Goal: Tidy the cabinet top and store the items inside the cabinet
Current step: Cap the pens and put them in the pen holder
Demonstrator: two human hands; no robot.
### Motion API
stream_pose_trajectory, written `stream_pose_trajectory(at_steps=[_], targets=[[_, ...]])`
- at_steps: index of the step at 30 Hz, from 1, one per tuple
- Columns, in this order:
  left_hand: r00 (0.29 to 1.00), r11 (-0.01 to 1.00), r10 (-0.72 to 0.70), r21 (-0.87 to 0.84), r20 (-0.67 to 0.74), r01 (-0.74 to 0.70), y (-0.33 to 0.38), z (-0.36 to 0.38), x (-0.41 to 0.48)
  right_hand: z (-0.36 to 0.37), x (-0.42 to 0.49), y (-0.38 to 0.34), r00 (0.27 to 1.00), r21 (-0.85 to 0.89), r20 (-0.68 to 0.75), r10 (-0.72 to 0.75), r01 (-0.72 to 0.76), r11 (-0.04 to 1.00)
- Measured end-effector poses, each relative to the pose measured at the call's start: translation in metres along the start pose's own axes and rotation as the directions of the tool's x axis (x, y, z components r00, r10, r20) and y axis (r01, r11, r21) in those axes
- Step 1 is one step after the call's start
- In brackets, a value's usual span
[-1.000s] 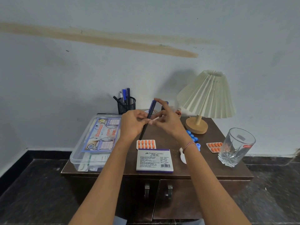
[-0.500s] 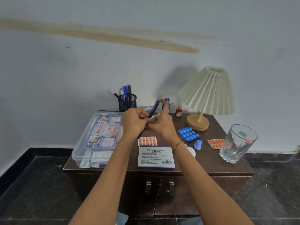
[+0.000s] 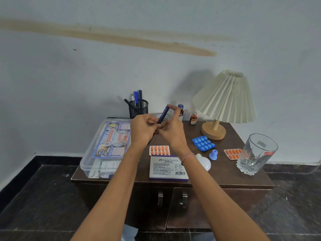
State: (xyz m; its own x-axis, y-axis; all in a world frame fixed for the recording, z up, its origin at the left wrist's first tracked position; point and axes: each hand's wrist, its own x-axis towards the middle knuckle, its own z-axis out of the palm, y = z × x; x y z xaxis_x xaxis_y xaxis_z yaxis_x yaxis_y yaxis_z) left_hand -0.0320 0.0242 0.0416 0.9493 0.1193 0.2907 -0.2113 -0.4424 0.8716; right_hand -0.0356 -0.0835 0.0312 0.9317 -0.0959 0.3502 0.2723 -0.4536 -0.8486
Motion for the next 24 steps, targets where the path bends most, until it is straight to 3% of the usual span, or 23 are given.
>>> stream_pose_trajectory(at_steps=[7, 14, 19, 24], targets=[[0.985, 0.993, 0.085, 0.095, -0.153, -0.071, 0.002, -0.007, 0.009, 0.019, 0.026, -0.008, 0.982, -0.020, -0.153, -0.115, 0.113, 0.993], [0.993, 0.997, 0.025, -0.073, -0.118, -0.033, 0.006, -0.020, 0.059, 0.034, 0.084, -0.030, 0.968, -0.027, -0.125, -0.219, 0.218, 0.976], [0.988, 0.999, 0.047, 0.019, -0.146, -0.045, 0.002, -0.017, 0.092, 0.047, 0.119, -0.031, 0.975, -0.004, -0.039, -0.218, 0.218, 0.976], [0.990, 0.996, -0.094, -0.012, -0.108, 0.094, -0.013, -0.006, 0.112, 0.060, 0.136, -0.015, 0.987, -0.065, 0.061, -0.146, 0.150, 0.987]])
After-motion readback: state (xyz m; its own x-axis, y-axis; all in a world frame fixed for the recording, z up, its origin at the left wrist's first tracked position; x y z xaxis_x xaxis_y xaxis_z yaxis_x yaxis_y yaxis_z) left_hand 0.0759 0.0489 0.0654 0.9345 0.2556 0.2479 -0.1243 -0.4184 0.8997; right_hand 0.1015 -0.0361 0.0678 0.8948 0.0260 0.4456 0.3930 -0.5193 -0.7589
